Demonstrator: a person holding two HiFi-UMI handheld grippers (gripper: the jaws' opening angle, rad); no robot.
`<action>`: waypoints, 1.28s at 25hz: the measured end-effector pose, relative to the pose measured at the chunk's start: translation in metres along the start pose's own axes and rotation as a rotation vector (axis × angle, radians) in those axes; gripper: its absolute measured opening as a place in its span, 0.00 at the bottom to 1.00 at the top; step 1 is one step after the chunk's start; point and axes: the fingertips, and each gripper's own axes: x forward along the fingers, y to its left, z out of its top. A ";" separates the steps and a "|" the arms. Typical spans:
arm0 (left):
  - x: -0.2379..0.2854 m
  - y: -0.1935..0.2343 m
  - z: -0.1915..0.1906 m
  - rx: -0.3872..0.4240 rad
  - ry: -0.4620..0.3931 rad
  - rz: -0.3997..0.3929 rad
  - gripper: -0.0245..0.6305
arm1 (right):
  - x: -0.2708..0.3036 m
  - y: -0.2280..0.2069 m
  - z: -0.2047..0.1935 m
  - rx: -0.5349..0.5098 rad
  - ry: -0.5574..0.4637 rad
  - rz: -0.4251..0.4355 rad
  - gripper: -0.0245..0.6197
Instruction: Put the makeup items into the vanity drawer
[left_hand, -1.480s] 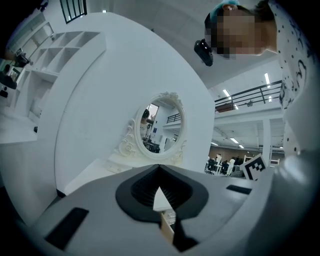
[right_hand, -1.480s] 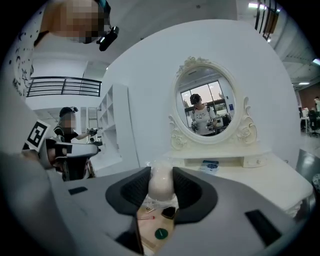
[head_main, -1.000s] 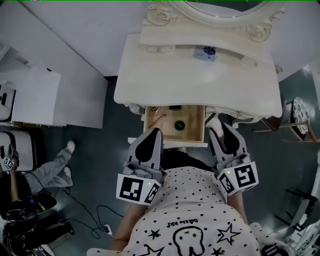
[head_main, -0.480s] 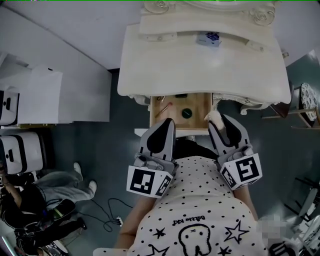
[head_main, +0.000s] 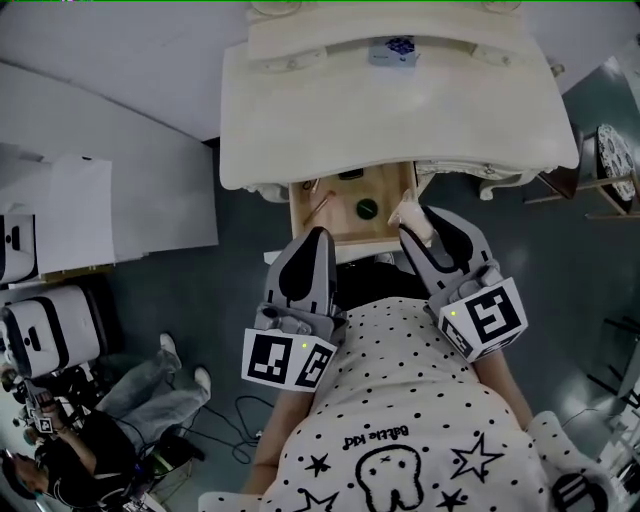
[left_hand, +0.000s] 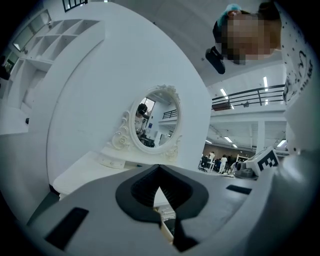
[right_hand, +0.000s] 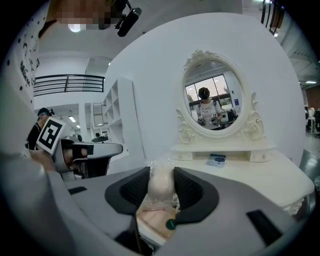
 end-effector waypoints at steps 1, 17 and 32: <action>0.000 -0.001 0.000 0.006 -0.002 -0.004 0.03 | -0.001 0.000 0.000 -0.001 0.000 0.000 0.27; -0.002 -0.008 -0.007 0.001 0.001 0.005 0.03 | -0.005 -0.004 -0.005 -0.001 0.006 0.012 0.27; -0.006 -0.005 -0.010 -0.011 0.004 0.038 0.03 | -0.004 -0.004 -0.005 -0.001 0.007 0.038 0.27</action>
